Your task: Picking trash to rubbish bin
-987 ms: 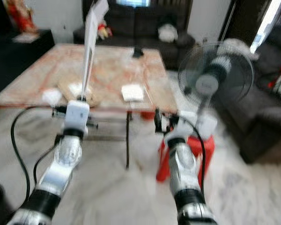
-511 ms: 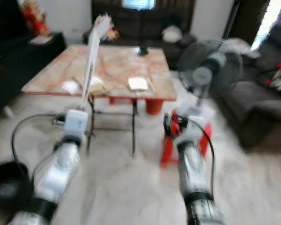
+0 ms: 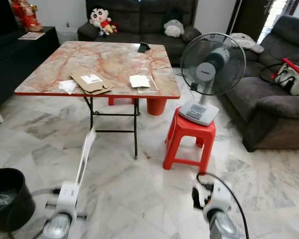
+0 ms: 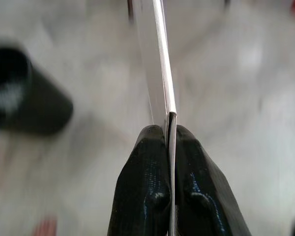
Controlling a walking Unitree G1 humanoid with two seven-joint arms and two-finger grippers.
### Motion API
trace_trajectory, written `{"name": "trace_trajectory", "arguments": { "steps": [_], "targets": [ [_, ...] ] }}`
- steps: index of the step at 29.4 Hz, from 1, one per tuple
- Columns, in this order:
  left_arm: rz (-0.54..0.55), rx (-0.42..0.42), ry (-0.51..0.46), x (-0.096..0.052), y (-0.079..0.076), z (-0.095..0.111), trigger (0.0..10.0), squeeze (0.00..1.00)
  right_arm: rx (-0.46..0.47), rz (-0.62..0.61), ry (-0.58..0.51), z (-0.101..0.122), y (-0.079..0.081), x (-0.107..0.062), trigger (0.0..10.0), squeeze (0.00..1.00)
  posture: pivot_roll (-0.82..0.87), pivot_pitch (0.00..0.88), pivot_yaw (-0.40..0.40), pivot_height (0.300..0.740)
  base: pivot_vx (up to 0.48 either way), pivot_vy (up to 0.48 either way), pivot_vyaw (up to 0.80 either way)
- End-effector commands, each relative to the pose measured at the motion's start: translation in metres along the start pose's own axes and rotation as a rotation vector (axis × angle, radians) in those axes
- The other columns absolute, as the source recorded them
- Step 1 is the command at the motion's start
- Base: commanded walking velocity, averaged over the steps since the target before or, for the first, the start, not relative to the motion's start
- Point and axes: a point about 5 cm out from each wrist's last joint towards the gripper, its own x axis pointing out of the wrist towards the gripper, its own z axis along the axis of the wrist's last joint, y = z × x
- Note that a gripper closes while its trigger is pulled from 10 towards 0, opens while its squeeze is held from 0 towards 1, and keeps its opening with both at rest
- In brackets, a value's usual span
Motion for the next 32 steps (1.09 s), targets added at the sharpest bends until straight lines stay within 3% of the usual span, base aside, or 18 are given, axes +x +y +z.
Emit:
{"name": "trace_trajectory", "arguments": {
  "steps": [1, 2, 7, 24, 32],
  "targets": [
    [0.003, -0.010, 0.095, -0.005, 0.002, -0.022, 10.0, 0.00, -0.016, -0.019, 0.068, -0.014, -0.005, -0.004, 10.0, 0.00, -0.05, 0.034, -0.061, 0.740, 0.000, 0.000, 0.00],
    [0.011, -0.008, 0.163, -0.011, 0.003, -0.040, 10.0, 0.00, -0.004, -0.042, 0.120, -0.028, -0.010, -0.009, 10.0, 0.00, -0.05, 0.030, -0.062, 0.740, 0.000, 0.000, 0.00],
    [0.032, -0.045, 0.219, -0.019, 0.004, -0.057, 10.0, 0.00, 0.031, -0.093, 0.161, -0.042, -0.019, -0.015, 10.0, 0.00, -0.04, 0.027, -0.066, 0.740, 0.000, 0.000, 0.00],
    [0.034, -0.054, 0.220, -0.018, 0.001, -0.057, 10.0, 0.00, 0.003, -0.059, 0.179, -0.049, -0.014, -0.017, 10.0, 0.00, -0.04, 0.009, -0.070, 0.740, 0.000, 0.000, 0.54],
    [0.038, -0.058, 0.221, -0.019, -0.001, -0.058, 10.0, 0.00, -0.014, -0.070, 0.160, -0.045, -0.013, -0.015, 10.0, 0.00, -0.04, 0.026, -0.075, 0.740, 0.092, 0.000, 0.14]
  ]
}}
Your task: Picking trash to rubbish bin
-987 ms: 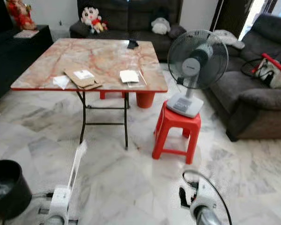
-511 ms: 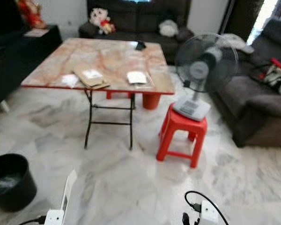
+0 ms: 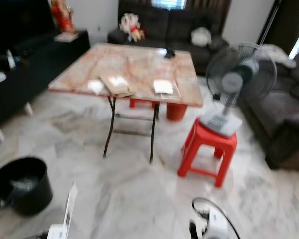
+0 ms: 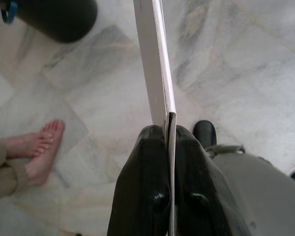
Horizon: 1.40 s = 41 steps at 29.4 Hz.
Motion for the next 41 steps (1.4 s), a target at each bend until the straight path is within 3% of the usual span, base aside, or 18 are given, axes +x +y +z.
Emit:
{"name": "trace_trajectory", "arguments": {
  "steps": [1, 6, 10, 30, 41],
  "targets": [
    [0.000, 0.005, 0.007, -0.0006, -0.0012, -0.0022, 10.0, 0.00, -0.010, -0.014, -0.021, 0.0051, -0.0022, 0.0003, 10.0, 0.00, -0.04, 0.026, -0.075, 0.740, 0.247, 0.000, 0.77],
    [0.003, 0.003, 0.007, -0.0008, -0.0006, -0.0030, 10.0, 0.00, 0.023, 0.000, -0.015, 0.0056, 0.0007, 0.0012, 10.0, 0.00, -0.03, 0.035, -0.075, 0.740, 0.255, 0.000, 0.46],
    [0.006, 0.002, 0.008, -0.0009, -0.0001, -0.0035, 10.0, 0.00, -0.006, -0.006, -0.034, 0.0087, 0.0019, 0.0017, 10.0, 0.00, -0.03, 0.037, -0.074, 0.740, 0.267, 0.000, 0.00],
    [0.001, 0.006, 0.004, -0.0010, -0.0013, -0.0030, 10.0, 0.00, -0.002, -0.001, -0.034, 0.0102, 0.0032, 0.0023, 10.0, 0.00, -0.03, 0.061, -0.074, 0.740, 0.278, 0.000, 0.75],
    [0.000, 0.003, 0.000, -0.0007, -0.0026, -0.0012, 10.0, 0.00, 0.007, -0.001, -0.027, 0.0117, 0.0035, 0.0029, 10.0, 0.00, -0.03, 0.063, -0.078, 0.740, 0.279, 0.000, 0.00]
  ]
}}
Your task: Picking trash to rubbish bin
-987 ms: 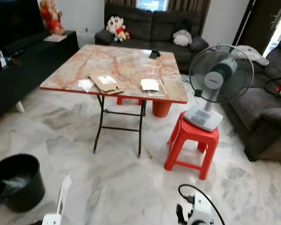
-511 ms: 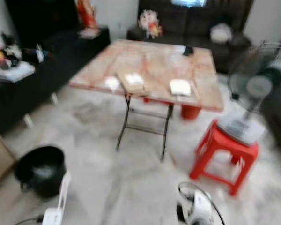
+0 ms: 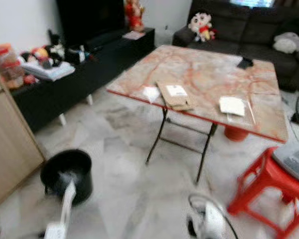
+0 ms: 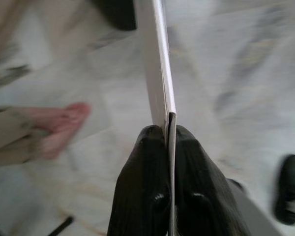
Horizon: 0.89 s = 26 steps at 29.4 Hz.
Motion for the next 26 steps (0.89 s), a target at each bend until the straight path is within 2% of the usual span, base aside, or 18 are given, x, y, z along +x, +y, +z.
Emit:
{"name": "trace_trajectory", "arguments": {
  "steps": [1, 5, 22, 26],
  "targets": [
    [0.032, 0.014, -0.002, 0.0011, 0.0125, -0.0007, 10.0, 0.00, 0.004, 0.025, -0.024, 0.0080, 0.0108, 0.0031, 10.0, 0.00, -0.03, 0.063, -0.078, 0.740, 0.277, 0.000, 0.00],
    [0.033, 0.014, -0.005, 0.0016, 0.0131, 0.0008, 10.0, 0.00, -0.016, 0.030, -0.029, 0.0094, 0.0131, 0.0036, 10.0, 0.00, -0.02, 0.059, -0.079, 0.740, 0.278, 0.000, 0.10],
    [0.031, 0.013, -0.010, 0.0020, 0.0126, 0.0028, 10.0, 0.00, -0.020, 0.028, -0.030, 0.0104, 0.0135, 0.0039, 10.0, 0.00, -0.02, 0.053, -0.078, 0.740, 0.280, 0.000, 0.77],
    [0.031, 0.014, -0.012, 0.0020, 0.0120, 0.0031, 10.0, 0.00, -0.013, 0.028, -0.030, 0.0103, 0.0136, 0.0039, 10.0, 0.00, -0.02, 0.054, -0.080, 0.740, 0.280, 0.000, 0.43]
  ]
}}
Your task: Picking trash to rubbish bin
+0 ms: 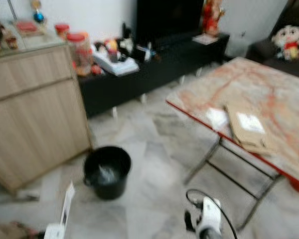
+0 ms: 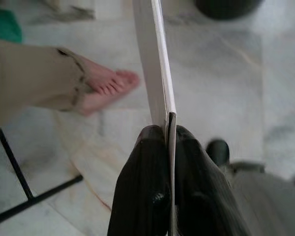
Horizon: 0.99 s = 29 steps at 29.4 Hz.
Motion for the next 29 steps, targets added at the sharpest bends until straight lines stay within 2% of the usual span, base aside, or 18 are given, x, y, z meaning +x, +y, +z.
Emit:
{"name": "trace_trajectory", "arguments": {
  "steps": [1, 13, 15, 17, 29],
  "targets": [
    [-0.020, -0.002, -0.004, -0.0015, -0.0089, -0.0004, 10.0, 0.00, 0.019, -0.038, 0.015, -0.0057, -0.0134, -0.0036, 10.0, 0.00, -0.02, 0.055, -0.082, 0.740, 0.277, 0.000, 0.00],
    [-0.025, 0.002, -0.010, -0.0017, -0.0107, 0.0002, 10.0, 0.00, 0.002, -0.023, 0.005, -0.0025, -0.0124, -0.0029, 10.0, 0.00, -0.02, 0.048, -0.077, 0.740, 0.280, 0.000, 0.00],
    [-0.025, 0.003, -0.011, -0.0017, -0.0109, 0.0004, 10.0, 0.00, -0.001, -0.022, 0.001, -0.0022, -0.0120, -0.0029, 10.0, 0.00, -0.02, 0.044, -0.076, 0.740, 0.279, 0.000, 0.67],
    [-0.027, 0.004, -0.014, -0.0017, -0.0114, 0.0011, 10.0, 0.00, 0.010, -0.025, 0.000, -0.0021, -0.0118, -0.0028, 10.0, 0.00, -0.02, 0.044, -0.076, 0.740, 0.281, 0.000, 0.73],
    [-0.025, 0.010, -0.027, -0.0009, -0.0101, 0.0041, 10.0, 0.00, 0.047, -0.019, -0.013, 0.0011, -0.0119, -0.0023, 10.0, 0.00, -0.02, 0.027, -0.070, 0.740, 0.280, 0.000, 0.00]
  ]
}}
